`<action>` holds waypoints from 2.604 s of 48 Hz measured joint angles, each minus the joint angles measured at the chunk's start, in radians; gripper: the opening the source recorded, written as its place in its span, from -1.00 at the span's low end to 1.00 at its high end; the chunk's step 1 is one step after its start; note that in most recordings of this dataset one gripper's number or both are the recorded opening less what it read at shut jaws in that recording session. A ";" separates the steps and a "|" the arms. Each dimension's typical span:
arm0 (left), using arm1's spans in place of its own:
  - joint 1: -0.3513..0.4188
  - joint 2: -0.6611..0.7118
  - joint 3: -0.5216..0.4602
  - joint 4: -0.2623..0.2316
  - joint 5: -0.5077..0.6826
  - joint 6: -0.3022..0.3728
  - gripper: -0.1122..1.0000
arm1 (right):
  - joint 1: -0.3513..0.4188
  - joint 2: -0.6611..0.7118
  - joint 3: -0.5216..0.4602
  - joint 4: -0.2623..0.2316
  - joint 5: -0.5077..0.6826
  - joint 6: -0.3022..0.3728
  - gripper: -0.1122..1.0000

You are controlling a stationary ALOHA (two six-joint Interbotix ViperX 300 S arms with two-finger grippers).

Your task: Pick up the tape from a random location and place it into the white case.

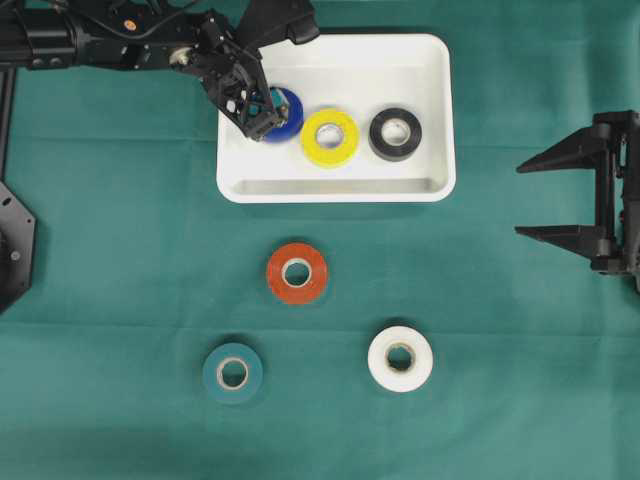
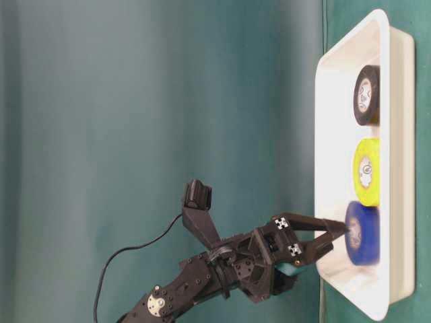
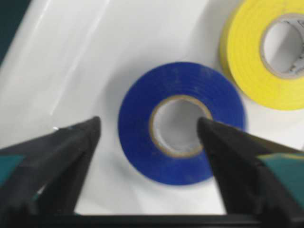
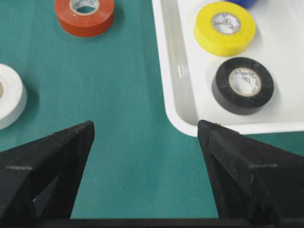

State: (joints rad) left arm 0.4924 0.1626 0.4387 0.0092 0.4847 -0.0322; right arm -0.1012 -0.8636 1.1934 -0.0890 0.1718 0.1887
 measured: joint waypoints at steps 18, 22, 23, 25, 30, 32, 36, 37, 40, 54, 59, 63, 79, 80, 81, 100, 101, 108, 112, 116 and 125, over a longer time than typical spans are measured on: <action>-0.002 0.000 0.000 0.000 0.000 0.000 0.73 | 0.000 0.000 0.000 -0.002 0.000 0.000 0.70; -0.005 -0.002 0.000 0.000 0.003 -0.002 0.73 | 0.000 0.000 0.000 -0.002 -0.002 0.002 0.70; -0.005 -0.002 0.000 0.000 0.005 0.000 0.73 | 0.000 0.000 0.000 -0.002 0.000 0.000 0.70; -0.008 -0.011 0.000 0.000 0.011 0.000 0.73 | 0.000 0.002 0.000 -0.002 -0.002 0.000 0.70; -0.014 -0.048 0.000 0.000 0.032 0.002 0.73 | 0.000 0.002 0.000 -0.002 0.000 0.000 0.70; -0.015 -0.069 -0.002 0.000 0.041 0.002 0.73 | 0.000 0.002 0.000 0.000 0.000 0.000 0.70; -0.018 -0.114 -0.003 0.000 0.060 0.002 0.73 | 0.000 0.000 0.000 -0.002 0.000 0.000 0.70; -0.018 -0.124 -0.005 0.000 0.063 0.002 0.73 | 0.000 0.000 0.000 0.000 0.000 0.000 0.70; -0.020 -0.149 -0.006 0.000 0.074 0.002 0.73 | 0.000 0.000 0.000 -0.002 0.000 0.000 0.70; -0.031 -0.176 -0.005 0.000 0.084 0.002 0.73 | 0.000 0.000 0.000 -0.002 0.000 0.000 0.70; -0.048 -0.176 -0.005 0.000 0.089 0.002 0.73 | 0.002 0.000 0.000 -0.002 0.000 0.000 0.70; -0.069 -0.183 -0.005 0.000 0.092 0.002 0.73 | 0.000 0.000 0.000 0.000 0.000 0.000 0.70; -0.284 -0.241 0.002 0.000 0.107 0.002 0.73 | 0.000 0.000 0.000 -0.002 -0.002 0.000 0.70; -0.299 -0.242 0.000 0.000 0.107 0.000 0.73 | 0.000 0.000 0.000 -0.002 0.000 0.000 0.70; -0.311 -0.244 0.002 0.000 0.107 0.000 0.73 | 0.000 0.000 0.000 0.000 0.000 0.002 0.70; -0.394 -0.288 0.023 -0.002 0.109 0.000 0.73 | 0.002 0.002 0.000 0.000 0.000 0.005 0.70; -0.394 -0.296 0.028 0.000 0.107 0.000 0.73 | 0.000 0.000 0.000 -0.002 0.000 0.005 0.70; -0.397 -0.357 0.066 0.000 0.104 0.000 0.73 | 0.000 0.000 0.000 -0.002 0.000 0.005 0.70; -0.399 -0.403 0.095 0.000 0.098 0.002 0.73 | 0.000 0.000 0.000 -0.002 0.000 0.005 0.70; -0.399 -0.453 0.129 0.000 0.083 0.002 0.73 | 0.000 0.000 0.000 -0.002 0.000 0.003 0.70; -0.400 -0.565 0.215 0.000 0.026 0.002 0.73 | 0.002 0.000 -0.002 0.000 -0.002 0.005 0.70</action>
State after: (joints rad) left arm 0.0920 -0.4019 0.6535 0.0092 0.5108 -0.0307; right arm -0.0997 -0.8636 1.1919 -0.0890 0.1703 0.1933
